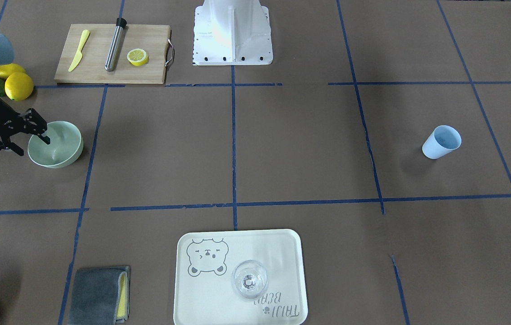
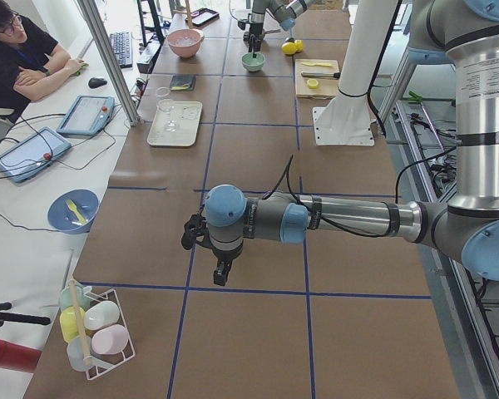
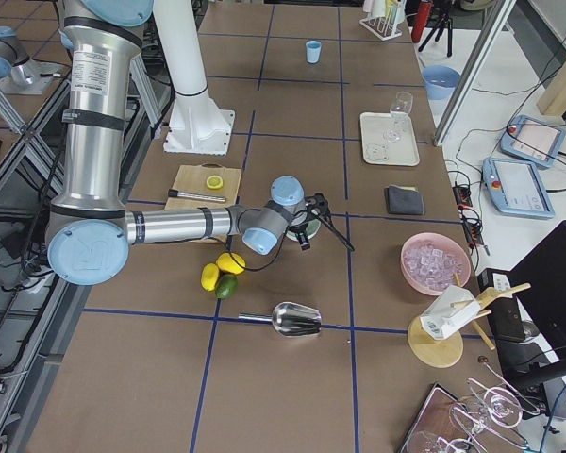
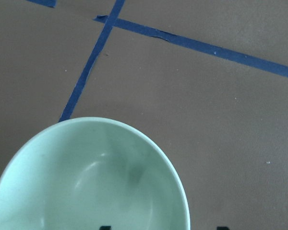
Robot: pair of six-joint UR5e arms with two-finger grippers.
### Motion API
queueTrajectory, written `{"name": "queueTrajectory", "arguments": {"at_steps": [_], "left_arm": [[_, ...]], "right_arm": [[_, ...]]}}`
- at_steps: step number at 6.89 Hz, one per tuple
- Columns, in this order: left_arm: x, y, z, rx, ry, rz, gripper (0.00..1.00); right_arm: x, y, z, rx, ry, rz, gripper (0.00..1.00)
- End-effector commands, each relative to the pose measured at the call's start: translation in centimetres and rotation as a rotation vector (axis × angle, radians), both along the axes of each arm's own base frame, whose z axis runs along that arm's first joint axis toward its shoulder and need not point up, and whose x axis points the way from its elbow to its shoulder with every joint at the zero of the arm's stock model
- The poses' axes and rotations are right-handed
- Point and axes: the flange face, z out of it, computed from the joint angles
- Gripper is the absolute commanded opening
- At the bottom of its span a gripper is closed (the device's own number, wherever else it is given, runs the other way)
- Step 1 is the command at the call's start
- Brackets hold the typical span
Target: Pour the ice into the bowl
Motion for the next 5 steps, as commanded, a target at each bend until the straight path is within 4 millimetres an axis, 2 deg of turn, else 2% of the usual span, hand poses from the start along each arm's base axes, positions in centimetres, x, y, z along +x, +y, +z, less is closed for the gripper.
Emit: {"name": "queueTrajectory", "arguments": {"at_steps": [1, 2, 3, 4, 5], "left_arm": [[0.0, 0.0, 0.1, 0.001, 0.001, 0.001, 1.0], [0.0, 0.0, 0.1, 0.001, 0.001, 0.001, 1.0], [0.0, 0.0, 0.1, 0.001, 0.001, 0.001, 1.0], [0.0, 0.0, 0.1, 0.001, 0.001, 0.001, 1.0], [0.0, 0.0, 0.1, 0.001, 0.001, 0.001, 1.0]], "right_arm": [[-0.2, 0.2, -0.1, -0.003, -0.003, -0.005, 0.0], [-0.3, 0.1, -0.7, 0.006, -0.015, -0.016, 0.0], [-0.7, -0.3, -2.2, 0.027, -0.035, -0.017, 0.0], [-1.0, -0.7, -4.6, 0.059, -0.062, -0.014, 0.0], [-1.6, -1.5, -7.8, 0.098, -0.103, -0.003, 0.0]]}}
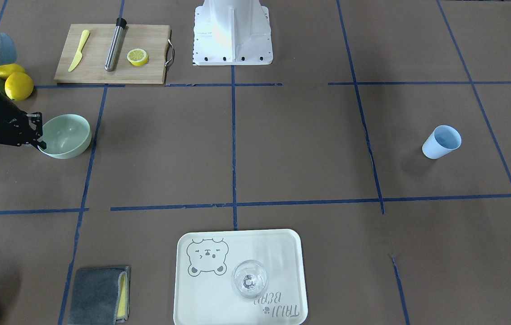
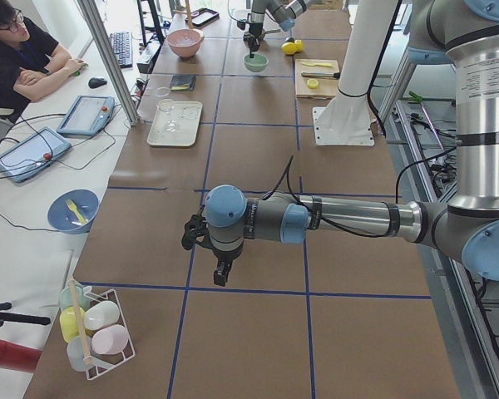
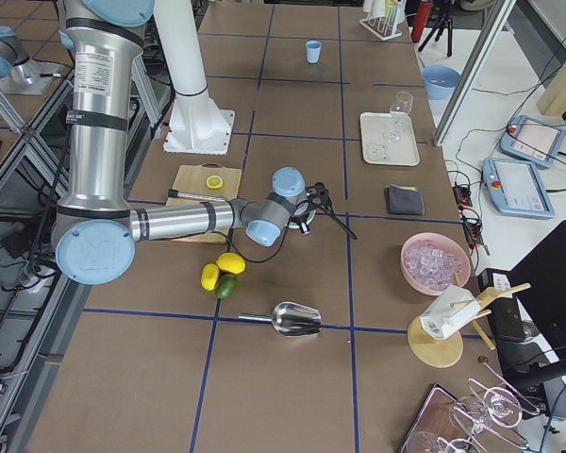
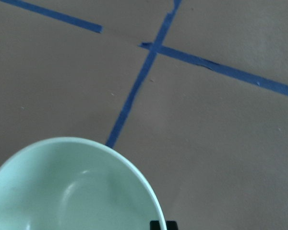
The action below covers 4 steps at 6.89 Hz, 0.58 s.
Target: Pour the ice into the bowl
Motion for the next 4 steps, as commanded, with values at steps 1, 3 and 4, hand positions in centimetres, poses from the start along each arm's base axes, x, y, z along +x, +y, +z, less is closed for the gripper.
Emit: {"name": "queueTrajectory", "arguments": {"at_steps": [1, 3, 4], "left_arm": [[0.0, 0.0, 0.0, 0.0, 0.0, 0.0, 1.0], [0.0, 0.0, 0.0, 0.0, 0.002, 0.0, 1.0], [0.0, 0.0, 0.0, -0.001, 0.002, -0.001, 1.0]], "right_arm": [[-3.1, -2.1, -8.8, -0.015, -0.143, 0.053, 0.0], [-12.7, -3.6, -20.7, -0.145, -0.211, 0.03, 0.0], [-17.6, -3.5, -26.0, -0.194, -0.145, 0.032, 0.0]]}}
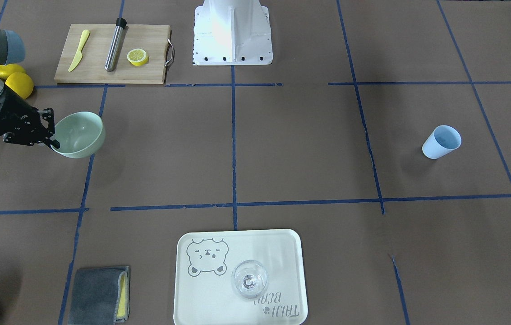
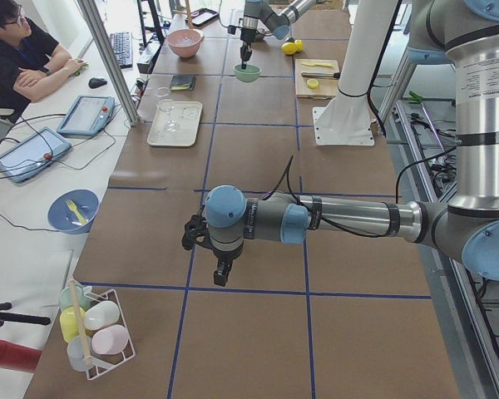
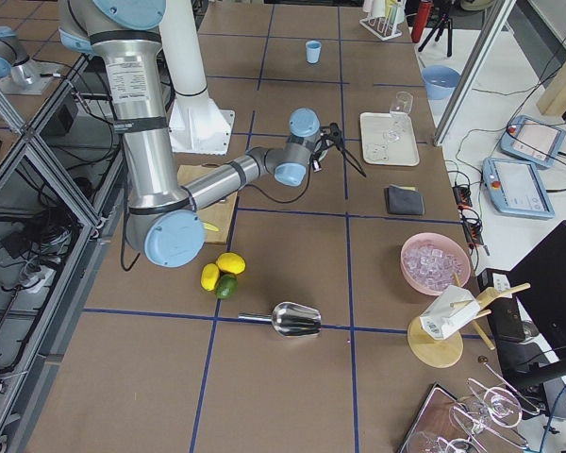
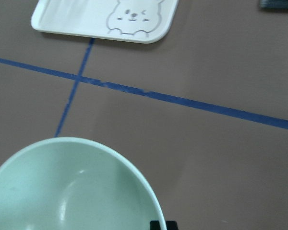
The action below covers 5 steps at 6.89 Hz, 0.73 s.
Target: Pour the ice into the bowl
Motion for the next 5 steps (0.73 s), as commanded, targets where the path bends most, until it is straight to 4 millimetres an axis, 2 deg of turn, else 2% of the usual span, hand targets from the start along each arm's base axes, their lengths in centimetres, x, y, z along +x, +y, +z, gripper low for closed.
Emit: {"name": "queueTrajectory", "arguments": {"at_steps": [1, 2, 3, 4, 5], "left_arm": [[0.0, 0.0, -0.1, 0.001, -0.001, -0.001, 1.0], [-0.1, 0.1, -0.1, 0.001, -0.001, -0.002, 1.0], [-0.1, 0.1, -0.1, 0.001, 0.0, -0.002, 1.0], [-0.1, 0.0, -0.2, 0.003, 0.0, -0.003, 1.0], [-0.1, 0.0, -0.5, 0.007, 0.0, -0.003, 1.0]], "right_arm": [[-10.7, 1.7, -10.6, -0.081, 0.109, -0.001, 0.0], [-15.2, 1.4, -15.4, -0.139, 0.192, 0.028, 0.0], [-21.5, 0.2, -19.6, -0.218, 0.23, 0.044, 0.0], [-27.4, 0.2, -22.2, -0.269, 0.269, 0.049, 0.0], [-31.1, 1.2, -24.9, -0.282, 0.287, 0.088, 0.0]]}}
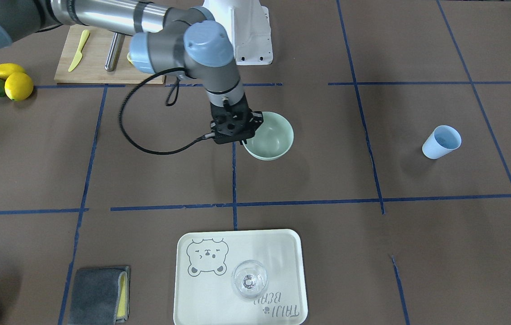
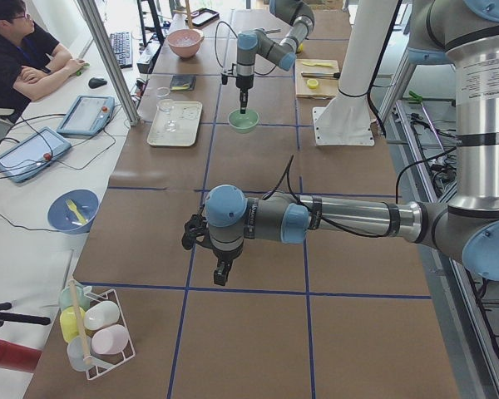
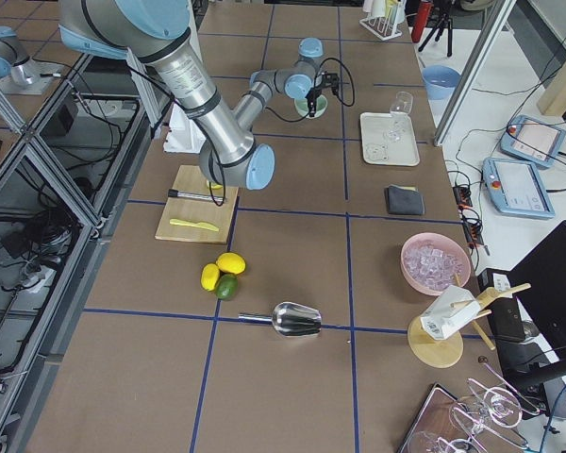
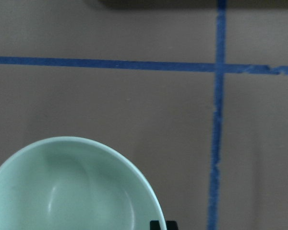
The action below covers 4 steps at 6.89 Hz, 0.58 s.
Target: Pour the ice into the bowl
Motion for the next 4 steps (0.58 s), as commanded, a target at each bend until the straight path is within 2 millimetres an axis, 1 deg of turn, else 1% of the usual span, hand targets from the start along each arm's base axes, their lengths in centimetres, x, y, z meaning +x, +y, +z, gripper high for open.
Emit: {"name": "queueTrajectory", "arguments": {"at_steps": [1, 2, 3, 4], "left_arm": [[0.0, 0.0, -0.2, 0.003, 0.0, 0.0, 1.0], [0.0, 0.0, -0.1, 0.001, 0.0, 0.0, 1.0], [0.0, 0.0, -0.1, 0.001, 0.0, 0.0, 1.0], [0.0, 0.0, -0.1, 0.001, 0.0, 0.0, 1.0]], "right_arm": [[-7.0, 2.0, -4.7, -0.039, 0.046, 0.045, 0.0], [-7.9, 2.4, -4.0, -0.039, 0.063, 0.041, 0.0], [-8.3, 2.3, -3.9, -0.026, 0.043, 0.048, 0.06], [-8.8, 2.1, -3.6, -0.015, 0.019, 0.049, 0.53]]}}
